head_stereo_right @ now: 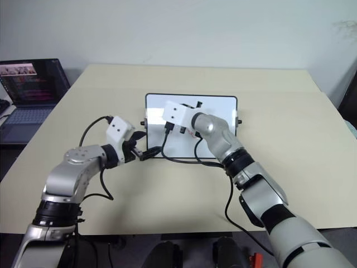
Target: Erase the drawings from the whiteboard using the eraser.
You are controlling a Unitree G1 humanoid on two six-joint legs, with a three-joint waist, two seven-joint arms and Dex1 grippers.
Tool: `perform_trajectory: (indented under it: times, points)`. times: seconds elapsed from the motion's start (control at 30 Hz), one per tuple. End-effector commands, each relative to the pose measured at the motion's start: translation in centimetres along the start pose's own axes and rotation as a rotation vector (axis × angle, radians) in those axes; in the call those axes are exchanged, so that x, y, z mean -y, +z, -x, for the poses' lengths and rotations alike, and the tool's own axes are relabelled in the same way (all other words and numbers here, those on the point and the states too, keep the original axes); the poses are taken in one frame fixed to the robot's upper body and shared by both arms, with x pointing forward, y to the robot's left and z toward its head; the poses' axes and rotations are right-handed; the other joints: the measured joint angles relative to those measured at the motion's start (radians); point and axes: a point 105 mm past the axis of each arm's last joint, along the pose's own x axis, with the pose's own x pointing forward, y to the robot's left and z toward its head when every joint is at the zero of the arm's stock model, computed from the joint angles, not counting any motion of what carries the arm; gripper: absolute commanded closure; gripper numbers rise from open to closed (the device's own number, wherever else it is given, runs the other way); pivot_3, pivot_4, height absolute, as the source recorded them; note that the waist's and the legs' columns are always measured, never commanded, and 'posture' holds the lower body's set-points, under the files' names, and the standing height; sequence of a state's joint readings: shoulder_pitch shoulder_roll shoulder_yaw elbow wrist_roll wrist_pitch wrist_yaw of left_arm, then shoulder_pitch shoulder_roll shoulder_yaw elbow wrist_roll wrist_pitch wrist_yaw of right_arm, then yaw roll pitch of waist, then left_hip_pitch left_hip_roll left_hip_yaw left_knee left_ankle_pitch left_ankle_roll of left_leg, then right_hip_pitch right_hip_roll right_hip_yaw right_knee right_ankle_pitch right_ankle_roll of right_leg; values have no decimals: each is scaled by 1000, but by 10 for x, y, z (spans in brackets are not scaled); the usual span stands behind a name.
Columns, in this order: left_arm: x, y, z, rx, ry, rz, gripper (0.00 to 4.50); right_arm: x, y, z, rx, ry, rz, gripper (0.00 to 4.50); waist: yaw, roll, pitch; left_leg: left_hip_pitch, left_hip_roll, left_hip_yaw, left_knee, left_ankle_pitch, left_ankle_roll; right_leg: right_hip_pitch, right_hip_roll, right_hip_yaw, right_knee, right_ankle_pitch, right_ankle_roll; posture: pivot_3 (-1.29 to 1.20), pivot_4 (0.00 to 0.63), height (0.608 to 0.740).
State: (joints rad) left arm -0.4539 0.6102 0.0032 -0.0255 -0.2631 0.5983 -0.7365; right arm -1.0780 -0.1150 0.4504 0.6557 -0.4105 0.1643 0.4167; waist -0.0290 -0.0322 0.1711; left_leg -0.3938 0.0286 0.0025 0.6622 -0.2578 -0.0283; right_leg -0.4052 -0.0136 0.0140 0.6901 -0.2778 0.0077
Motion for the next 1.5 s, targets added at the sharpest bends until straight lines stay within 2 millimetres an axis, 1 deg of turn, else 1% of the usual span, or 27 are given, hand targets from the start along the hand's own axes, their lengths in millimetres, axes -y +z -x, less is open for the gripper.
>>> perform_trajectory:
  times: [0.03, 0.1, 0.13, 0.23, 0.27, 0.37, 0.47, 0.53, 0.63, 0.77, 0.93, 1.03, 1.1, 1.27, 1.33, 1.4, 1.5]
  points:
    - [1, 14, -1, 41, -9, -42, 0, -26, -43, 8, -151, 127, -18, 3235, 0, 0, 0, 0, 0, 0, 0, 0, 0, 0, 0, 0, 0, 0, 0, 0, 150, 740]
    - [1, 14, -1, 42, -10, -42, 0, -39, -49, 11, -171, 198, -16, 3235, 0, 0, -1, 0, 0, 0, 0, 0, 0, 1, 0, 0, -1, 0, 0, 0, 150, 740]
    - [1, 14, -1, 42, -11, -42, 0, -42, -51, 12, -175, 218, -17, 3235, -1, 0, -1, 1, 0, 0, 0, 0, 0, 1, 0, 0, -1, 0, 0, 0, 150, 740]
    - [1, 14, -2, 42, -11, -41, 0, -44, -50, 15, -176, 234, -17, 3235, -2, -1, -1, 3, 0, 0, 0, 0, 0, 2, 0, 0, 0, 0, 0, 0, 150, 740]
    - [2, 14, -2, 42, -12, -41, 0, -38, -48, 13, -169, 199, -17, 3235, -2, -1, -1, 3, 0, 0, 0, 0, 1, 2, 1, 0, 1, 0, 0, 0, 150, 740]
    - [3, 13, -2, 41, -13, -38, 0, -7, -38, 9, -130, 39, -18, 3235, -1, 0, -1, 3, 1, 0, 0, 1, 2, 2, 1, 0, 1, 0, 0, 0, 150, 740]
    - [3, 13, -2, 41, -12, -36, 0, 7, -33, 8, -112, -25, -23, 3235, 0, 0, 0, 3, 1, 0, 0, 2, 3, 2, 1, 0, 1, 1, -1, 0, 150, 740]
    - [4, 12, -2, 41, -13, -34, 0, 11, -31, 7, -104, -46, -25, 3235, 0, 0, 0, 3, 0, 0, 0, 3, 3, 2, 1, 0, 0, 1, -1, 0, 150, 740]
    - [5, 12, -2, 42, -14, -32, 0, 7, -30, 5, -100, -37, -31, 3235, -1, 0, 0, 2, 1, 0, -1, 3, 3, 1, 1, 1, -1, 1, -1, 0, 150, 740]
    - [5, 11, -2, 42, -15, -30, 0, -5, -29, 2, -95, 10, -37, 3235, -3, 0, 0, 1, 1, 0, -1, 3, 3, 1, 1, 1, -1, 1, -1, 0, 150, 740]
    - [5, 11, -1, 43, -14, -30, 0, -37, -37, 6, -128, 180, -25, 3236, -4, 0, 0, 2, 1, 0, -1, 3, 3, 1, 1, 0, -1, 1, -1, 0, 150, 740]
    - [5, 11, -2, 43, -14, -29, 0, -44, -38, 9, -128, 216, -15, 3236, -4, 0, 0, 2, 1, 1, -2, 3, 3, 1, 1, 1, -1, 1, -1, 0, 150, 740]
    - [5, 11, -2, 43, -14, -29, 0, -37, -34, 7, -116, 170, -11, 3236, -4, 0, 0, 2, 1, 0, -1, 3, 3, 1, 1, 0, -1, 1, -1, 0, 150, 740]
    - [6, 11, -2, 45, -17, -28, 0, 0, -23, 4, -74, -23, -24, 3236, -3, 0, 0, 2, 1, 0, -1, 3, 3, 1, 1, 0, 0, 1, -1, 0, 150, 740]
    - [6, 11, -2, 45, -17, -27, 0, 9, -20, 3, -61, -71, -32, 3236, -1, 0, 0, 2, 1, 0, -1, 3, 3, 1, 1, 0, 0, 1, -1, 0, 150, 740]
    - [6, 11, -2, 45, -16, -26, 0, 12, -19, 3, -55, -88, -45, 3236, 0, 0, 0, 1, 1, 0, -1, 3, 3, 1, 1, 0, -1, 1, -1, 0, 150, 740]
    - [7, 11, -3, 45, -17, -26, 0, 5, -20, 1, -58, -58, -52, 3236, -2, 0, 0, 0, 1, 0, -2, 3, 3, 0, 1, 0, -3, 1, -1, 0, 150, 740]
